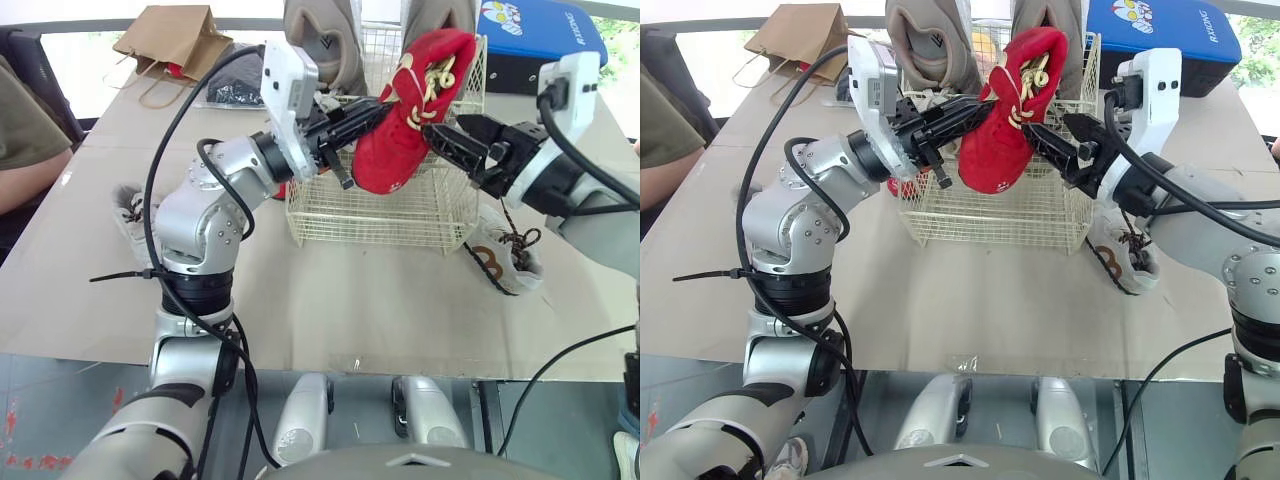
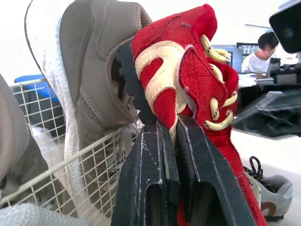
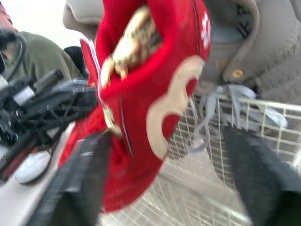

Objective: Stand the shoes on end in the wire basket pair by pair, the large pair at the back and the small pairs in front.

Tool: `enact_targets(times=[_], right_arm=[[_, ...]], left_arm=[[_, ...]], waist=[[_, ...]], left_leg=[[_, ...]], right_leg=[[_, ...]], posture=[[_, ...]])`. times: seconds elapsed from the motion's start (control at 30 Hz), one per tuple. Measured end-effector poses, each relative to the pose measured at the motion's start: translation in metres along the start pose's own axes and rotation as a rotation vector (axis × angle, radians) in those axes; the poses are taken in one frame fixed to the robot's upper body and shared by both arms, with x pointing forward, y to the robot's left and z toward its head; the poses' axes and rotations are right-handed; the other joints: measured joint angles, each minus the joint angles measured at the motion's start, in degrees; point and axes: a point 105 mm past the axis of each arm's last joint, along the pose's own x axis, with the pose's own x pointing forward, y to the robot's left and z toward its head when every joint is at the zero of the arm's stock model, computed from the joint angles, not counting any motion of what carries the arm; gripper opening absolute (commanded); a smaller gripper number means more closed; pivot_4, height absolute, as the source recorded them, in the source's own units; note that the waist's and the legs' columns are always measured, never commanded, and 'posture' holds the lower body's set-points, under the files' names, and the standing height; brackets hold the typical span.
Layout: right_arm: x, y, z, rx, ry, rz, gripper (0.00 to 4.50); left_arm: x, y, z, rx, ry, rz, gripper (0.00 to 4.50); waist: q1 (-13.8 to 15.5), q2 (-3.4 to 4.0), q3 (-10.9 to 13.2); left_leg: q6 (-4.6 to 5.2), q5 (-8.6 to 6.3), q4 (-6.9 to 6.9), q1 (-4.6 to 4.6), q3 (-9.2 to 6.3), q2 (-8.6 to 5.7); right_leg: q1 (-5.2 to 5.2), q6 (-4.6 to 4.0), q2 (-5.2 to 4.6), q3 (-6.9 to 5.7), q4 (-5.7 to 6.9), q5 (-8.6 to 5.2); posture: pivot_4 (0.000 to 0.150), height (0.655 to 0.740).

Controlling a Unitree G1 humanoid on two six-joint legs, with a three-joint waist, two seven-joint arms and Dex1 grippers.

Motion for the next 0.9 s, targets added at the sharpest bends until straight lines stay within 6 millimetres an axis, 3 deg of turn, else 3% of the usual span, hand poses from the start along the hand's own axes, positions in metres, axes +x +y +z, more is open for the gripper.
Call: enact_targets(times=[0.13, 0.17, 0.2, 0.37, 0.43, 0.47, 0.57, 0.67, 0.77, 0.9], right_arm=[[0.008, -0.001, 0.004, 0.044, -0.026, -0.002, 4.25], [0.012, 0.001, 0.005, 0.056, -0.034, 0.006, 3.64], [0.015, 0.003, 0.005, 0.061, -0.038, 0.013, 3.40], [0.018, 0.008, 0.003, 0.062, -0.043, 0.044, 1.08], [0.019, 0.007, 0.002, 0.046, -0.044, 0.046, 0.53], [0.019, 0.006, 0.002, 0.035, -0.044, 0.045, 0.14], [0.018, 0.003, 0.006, -0.057, -0.064, 0.047, 0.00], [0.019, 0.001, 0.013, -0.183, -0.100, 0.047, 0.00], [0.019, -0.004, 0.034, -0.363, -0.185, 0.024, 0.00], [0.020, -0.014, 0.052, -0.489, -0.256, -0.009, 0.00]], left_arm=[[0.002, -0.003, 0.000, -0.006, -0.009, -0.013, 0.00], [0.003, -0.004, 0.000, -0.011, -0.012, -0.020, 0.00], [0.004, -0.005, 0.000, -0.011, -0.014, -0.023, 0.00], [0.001, -0.004, -0.001, 0.002, -0.012, -0.020, 0.00], [-0.001, -0.004, -0.002, -0.007, -0.015, -0.021, 0.00], [-0.002, -0.005, -0.001, -0.041, -0.024, -0.035, 0.43], [-0.017, -0.009, -0.001, -0.198, -0.026, -0.088, 1.67], [-0.047, -0.011, -0.002, -0.290, 0.046, -0.097, 2.99], [-0.096, -0.023, -0.016, -0.351, 0.212, -0.097, 2.99], [-0.117, -0.038, -0.024, -0.361, 0.294, -0.111, 2.99]], waist=[[-0.1, 0.00, 0.0], [-0.1, 0.00, 0.0], [-0.1, 0.00, 0.0], [0.0, 0.01, 0.0], [0.0, 0.01, 0.0], [0.0, 0.01, 0.0], [-0.3, 0.04, 0.0], [-1.0, 0.05, 0.0], [-1.9, 0.09, 0.0], [-0.6, 0.04, 0.0]], left_leg=[[0.00, 0.00, 0.00, 0.01, 0.03, 0.00], [0.00, 0.00, 0.00, 0.01, 0.01, 0.00], [0.00, 0.00, -0.01, 0.01, 0.01, 0.00], [0.00, 0.00, -0.01, -0.02, 0.02, -0.01], [0.00, 0.00, -0.02, -0.02, 0.00, 0.00], [0.00, 0.00, -0.02, -0.02, 0.01, 0.00], [0.01, 0.00, -0.03, -0.02, 0.01, 0.01], [0.00, 0.00, -0.07, 0.01, 0.00, 0.05], [0.00, 0.00, -0.19, 0.05, 0.16, 0.05], [0.00, 0.00, -0.16, 0.02, 0.10, 0.03]], right_leg=[[0.00, 0.00, 0.01, 0.02, 0.00, 0.00], [0.00, 0.00, 0.01, 0.02, 0.00, 0.00], [-0.01, 0.00, 0.01, 0.01, 0.00, 0.00], [-0.01, 0.00, 0.00, 0.02, -0.05, 0.00], [-0.02, 0.00, 0.01, 0.01, -0.04, 0.00], [-0.03, 0.00, 0.01, 0.01, -0.03, 0.00], [-0.05, 0.00, 0.02, 0.02, -0.03, 0.00], [-0.07, 0.00, 0.05, 0.04, -0.01, -0.01], [-0.21, 0.00, 0.06, 0.21, -0.01, -0.01], [-0.18, 0.00, 0.02, 0.12, 0.01, -0.01]], posture=[[0.150, 0.7400], [0.150, 0.7400], [0.150, 0.7400], [0.150, 0.7400], [0.150, 0.7400], [0.150, 0.7400], [0.150, 0.7400], [0.150, 0.7400], [0.150, 0.7400], [0.150, 0.7400]])
